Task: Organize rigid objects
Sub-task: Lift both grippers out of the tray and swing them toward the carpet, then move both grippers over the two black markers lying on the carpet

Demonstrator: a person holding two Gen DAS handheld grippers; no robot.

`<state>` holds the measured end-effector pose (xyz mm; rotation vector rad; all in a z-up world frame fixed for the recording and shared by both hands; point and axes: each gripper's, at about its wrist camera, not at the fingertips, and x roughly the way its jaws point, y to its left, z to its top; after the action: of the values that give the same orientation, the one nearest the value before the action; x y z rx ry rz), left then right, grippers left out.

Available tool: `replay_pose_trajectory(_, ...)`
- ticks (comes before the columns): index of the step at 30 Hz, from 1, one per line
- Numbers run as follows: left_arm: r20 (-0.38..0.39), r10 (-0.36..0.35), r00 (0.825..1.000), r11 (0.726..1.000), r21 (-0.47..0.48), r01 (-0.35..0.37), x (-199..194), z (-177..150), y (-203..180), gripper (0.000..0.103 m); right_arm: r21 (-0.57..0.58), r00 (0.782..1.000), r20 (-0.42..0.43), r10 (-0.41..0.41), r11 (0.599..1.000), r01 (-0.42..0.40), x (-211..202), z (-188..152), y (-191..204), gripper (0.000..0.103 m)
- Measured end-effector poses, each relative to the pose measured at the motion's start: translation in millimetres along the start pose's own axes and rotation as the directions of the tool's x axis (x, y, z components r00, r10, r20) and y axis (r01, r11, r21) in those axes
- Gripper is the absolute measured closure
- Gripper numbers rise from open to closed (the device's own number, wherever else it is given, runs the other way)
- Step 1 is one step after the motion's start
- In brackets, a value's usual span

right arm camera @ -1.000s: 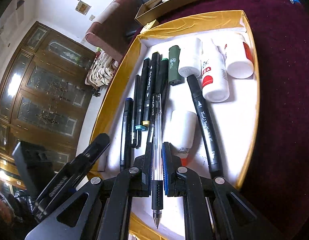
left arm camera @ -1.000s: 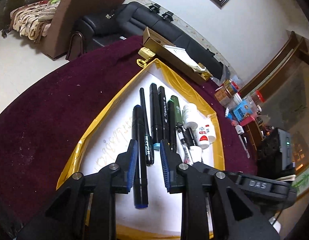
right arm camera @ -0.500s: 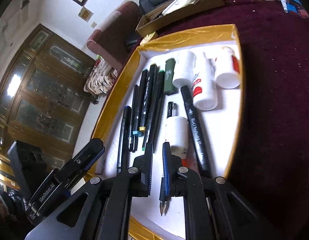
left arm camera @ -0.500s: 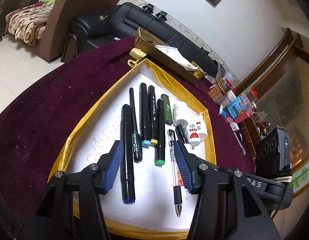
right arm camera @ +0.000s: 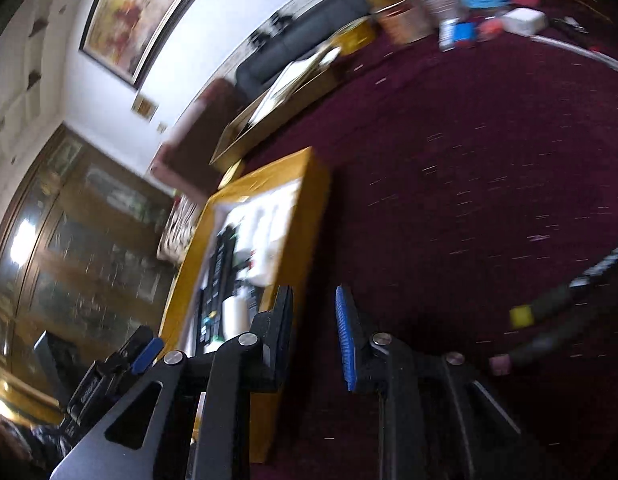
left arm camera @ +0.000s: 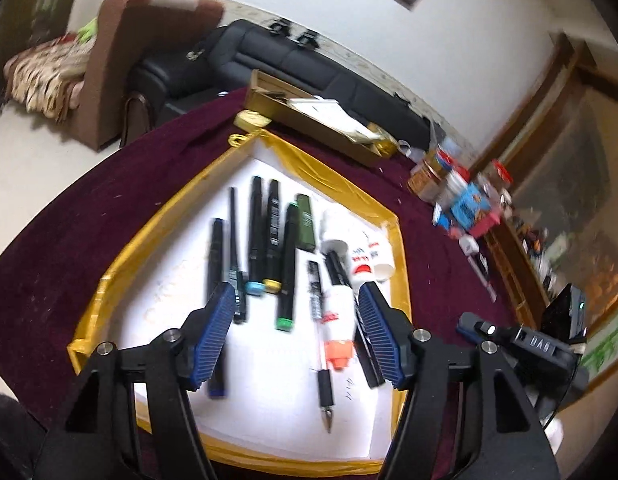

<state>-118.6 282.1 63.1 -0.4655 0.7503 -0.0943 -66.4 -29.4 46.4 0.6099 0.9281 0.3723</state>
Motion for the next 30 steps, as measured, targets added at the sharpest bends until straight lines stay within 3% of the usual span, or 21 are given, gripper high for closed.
replay_pose_trajectory(8, -0.107, 0.071, 0.992, 0.977, 0.206, -0.047, 32.1, -21.5, -55.9, 0.040, 0.074, 0.998, 0.056, -0.019, 0.997, 0.015, -30.6, 10.7, -44.3, 0.083)
replay_pose_trajectory(13, -0.131, 0.237, 0.963, 0.919, 0.351, -0.178, 64.7, -24.9, -75.5, 0.040, 0.098, 0.998, 0.068, -0.017, 0.995, 0.010, -41.5, 16.7, -60.2, 0.083)
replay_pose_trajectory(16, -0.160, 0.276, 0.948, 0.914, 0.348, -0.207, 85.8, -21.0, -71.6, 0.041, 0.126, 0.995, 0.096, -0.027, 0.992, 0.015, -55.0, 21.3, -73.9, 0.083)
replay_pose_trajectory(19, -0.160, 0.262, 0.952, 0.926, 0.318, -0.201, 86.0, -12.5, -70.9, 0.042, 0.151, 0.991, 0.126, -0.055, 0.988, 0.036, -74.1, 24.1, -90.7, 0.080)
replay_pose_trajectory(22, -0.107, 0.201, 0.974, 0.943, 0.291, -0.162, 65.2, -7.8, -76.8, 0.042, 0.167, 0.986, 0.125, -0.112, 0.982, 0.090, -87.2, 22.0, -106.7, 0.068)
replay_pose_trajectory(26, -0.064, 0.088, 0.994, 0.969, 0.236, -0.071, 35.5, -9.6, -88.5, 0.041, 0.189, 0.982, 0.096, -0.160, 0.972, 0.140, -90.1, 19.1, -124.1, 0.068)
replay_pose_trajectory(30, -0.057, 0.008, 0.998, 0.964, 0.266, 0.008, 21.3, -20.4, -110.1, 0.036, 0.162, 0.979, 0.068, -0.190, 0.971, 0.177, -81.1, 23.6, -126.8, 0.068)
